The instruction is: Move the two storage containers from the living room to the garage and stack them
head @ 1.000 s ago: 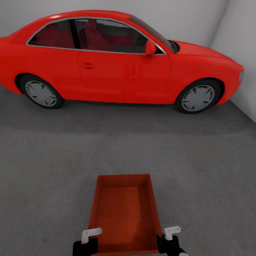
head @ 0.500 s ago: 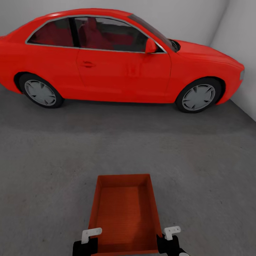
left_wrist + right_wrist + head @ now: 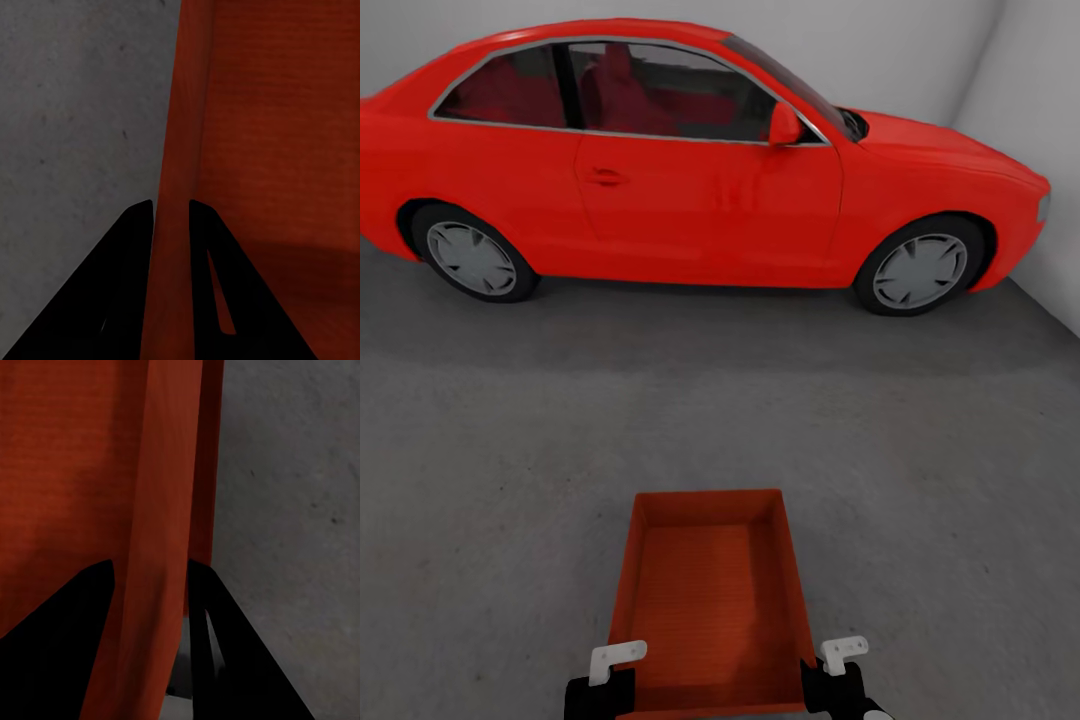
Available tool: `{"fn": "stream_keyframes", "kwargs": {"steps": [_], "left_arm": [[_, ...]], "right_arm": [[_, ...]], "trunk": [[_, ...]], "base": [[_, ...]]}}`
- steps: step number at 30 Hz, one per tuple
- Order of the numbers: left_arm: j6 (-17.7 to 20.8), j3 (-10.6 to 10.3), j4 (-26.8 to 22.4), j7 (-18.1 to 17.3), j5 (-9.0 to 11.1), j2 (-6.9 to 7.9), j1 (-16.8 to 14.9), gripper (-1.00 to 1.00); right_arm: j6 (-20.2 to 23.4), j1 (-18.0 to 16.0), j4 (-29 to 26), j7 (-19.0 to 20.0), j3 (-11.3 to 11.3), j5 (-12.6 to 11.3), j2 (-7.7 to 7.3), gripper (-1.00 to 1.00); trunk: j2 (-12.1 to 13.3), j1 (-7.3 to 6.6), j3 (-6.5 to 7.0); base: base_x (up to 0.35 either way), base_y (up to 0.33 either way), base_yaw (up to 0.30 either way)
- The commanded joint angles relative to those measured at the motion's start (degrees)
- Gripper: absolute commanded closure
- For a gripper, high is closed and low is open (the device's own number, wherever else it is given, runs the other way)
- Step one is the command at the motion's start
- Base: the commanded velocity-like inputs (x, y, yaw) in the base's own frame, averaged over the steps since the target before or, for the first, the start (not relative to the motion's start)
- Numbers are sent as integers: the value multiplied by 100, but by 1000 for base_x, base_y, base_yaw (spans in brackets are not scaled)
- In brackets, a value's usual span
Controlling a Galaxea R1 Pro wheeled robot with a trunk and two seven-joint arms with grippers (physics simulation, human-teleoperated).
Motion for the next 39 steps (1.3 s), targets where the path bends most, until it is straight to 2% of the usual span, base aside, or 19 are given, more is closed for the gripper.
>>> {"fn": "stream_keyframes", "kwargs": {"steps": [1, 34, 39], "left_arm": [[48, -47, 185, 63, 4, -6, 1, 100], [47, -47, 185, 63, 4, -6, 1, 100], [47, -47, 185, 63, 4, -6, 1, 100]], "right_arm": [[-174, -4, -16, 74, -44, 34, 102, 100], [-173, -1, -16, 74, -44, 34, 102, 100], [-181, -3, -16, 74, -44, 34, 102, 100]], "trunk": [[-44, 23, -22], [-1368, 747, -615], [-1368, 747, -615]], "base": [[0, 0, 0], [0, 0, 0], [0, 0, 0]]}}
